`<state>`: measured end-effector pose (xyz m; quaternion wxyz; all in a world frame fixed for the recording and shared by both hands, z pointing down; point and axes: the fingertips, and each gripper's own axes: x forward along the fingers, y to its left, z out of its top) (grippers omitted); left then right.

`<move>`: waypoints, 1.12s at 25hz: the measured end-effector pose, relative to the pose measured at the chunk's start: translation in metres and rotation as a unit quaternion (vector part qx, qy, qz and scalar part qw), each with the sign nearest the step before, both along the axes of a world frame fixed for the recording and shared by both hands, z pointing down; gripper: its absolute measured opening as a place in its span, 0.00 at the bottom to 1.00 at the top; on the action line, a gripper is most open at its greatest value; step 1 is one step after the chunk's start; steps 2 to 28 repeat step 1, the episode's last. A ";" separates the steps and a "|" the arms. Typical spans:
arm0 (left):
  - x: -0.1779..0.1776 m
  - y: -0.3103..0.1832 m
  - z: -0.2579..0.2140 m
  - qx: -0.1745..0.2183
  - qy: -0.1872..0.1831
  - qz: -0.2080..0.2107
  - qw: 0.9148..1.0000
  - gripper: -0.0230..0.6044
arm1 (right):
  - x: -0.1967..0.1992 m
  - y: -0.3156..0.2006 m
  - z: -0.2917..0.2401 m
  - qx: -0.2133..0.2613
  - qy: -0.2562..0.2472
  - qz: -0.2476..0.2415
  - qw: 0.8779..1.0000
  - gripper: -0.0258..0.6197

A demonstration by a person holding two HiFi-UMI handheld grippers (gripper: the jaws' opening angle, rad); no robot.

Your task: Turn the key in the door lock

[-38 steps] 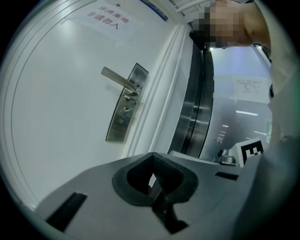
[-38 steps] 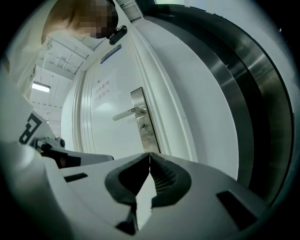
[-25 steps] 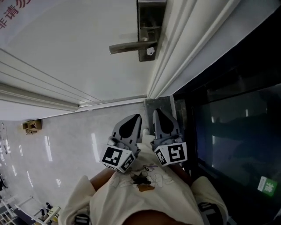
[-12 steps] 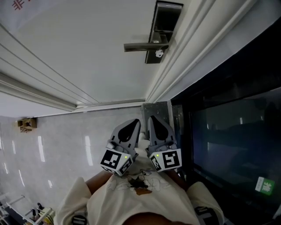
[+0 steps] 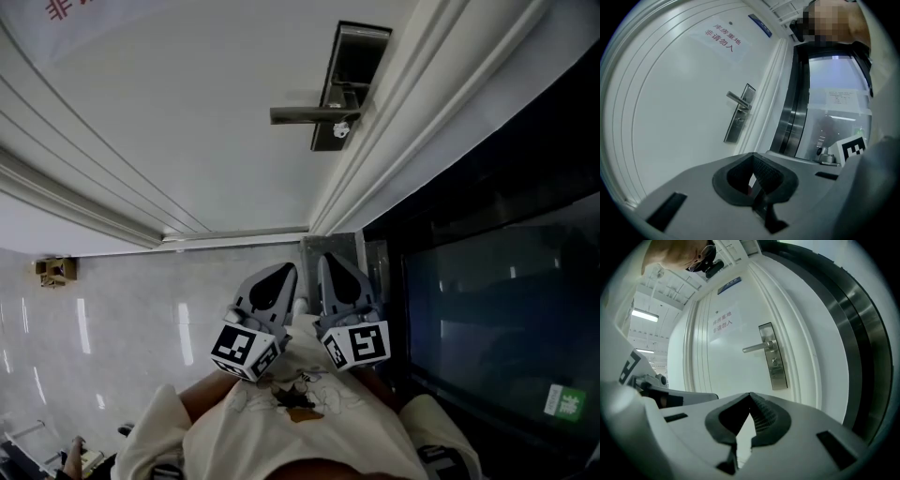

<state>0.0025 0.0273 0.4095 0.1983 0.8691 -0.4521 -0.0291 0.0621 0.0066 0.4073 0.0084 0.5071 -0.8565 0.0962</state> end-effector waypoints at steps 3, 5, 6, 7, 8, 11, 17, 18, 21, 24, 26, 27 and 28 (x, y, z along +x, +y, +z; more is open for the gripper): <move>0.000 -0.001 -0.002 0.002 0.002 -0.002 1.000 0.04 | 0.000 0.000 -0.001 0.001 0.002 -0.003 1.000 0.05; 0.000 -0.001 -0.002 0.002 0.002 -0.002 1.000 0.04 | 0.000 0.000 -0.001 0.001 0.002 -0.003 1.000 0.05; 0.000 -0.001 -0.002 0.002 0.002 -0.002 1.000 0.04 | 0.000 0.000 -0.001 0.001 0.002 -0.003 1.000 0.05; 0.000 -0.001 -0.002 0.002 0.002 -0.002 1.000 0.04 | 0.000 0.000 -0.001 0.001 0.002 -0.003 1.000 0.05; 0.000 -0.001 -0.002 0.002 0.002 -0.002 1.000 0.04 | 0.000 0.000 -0.001 0.001 0.002 -0.003 1.000 0.05; 0.000 -0.001 -0.002 0.002 0.002 -0.002 1.000 0.04 | 0.000 0.000 -0.001 0.001 0.002 -0.003 1.000 0.05; 0.000 -0.001 -0.002 0.002 0.002 -0.002 1.000 0.04 | 0.000 0.000 -0.001 0.001 0.002 -0.003 1.000 0.05; 0.000 -0.001 -0.002 0.002 0.002 -0.002 1.000 0.04 | 0.000 0.000 -0.001 0.001 0.002 -0.003 1.000 0.05; 0.000 -0.001 -0.002 0.002 0.002 -0.002 1.000 0.04 | 0.000 0.000 -0.001 0.001 0.002 -0.003 1.000 0.05; 0.000 -0.001 -0.002 0.002 0.002 -0.002 1.000 0.04 | 0.000 0.000 -0.001 0.001 0.002 -0.003 1.000 0.05; 0.000 -0.001 -0.002 0.002 0.002 -0.002 1.000 0.04 | 0.000 0.000 -0.001 0.001 0.002 -0.003 1.000 0.05; 0.000 -0.001 -0.002 0.002 0.002 -0.002 1.000 0.04 | 0.000 0.000 -0.001 0.001 0.002 -0.003 1.000 0.05; 0.000 -0.001 -0.002 0.002 0.002 -0.002 1.000 0.04 | 0.000 0.000 -0.001 0.001 0.002 -0.003 1.000 0.05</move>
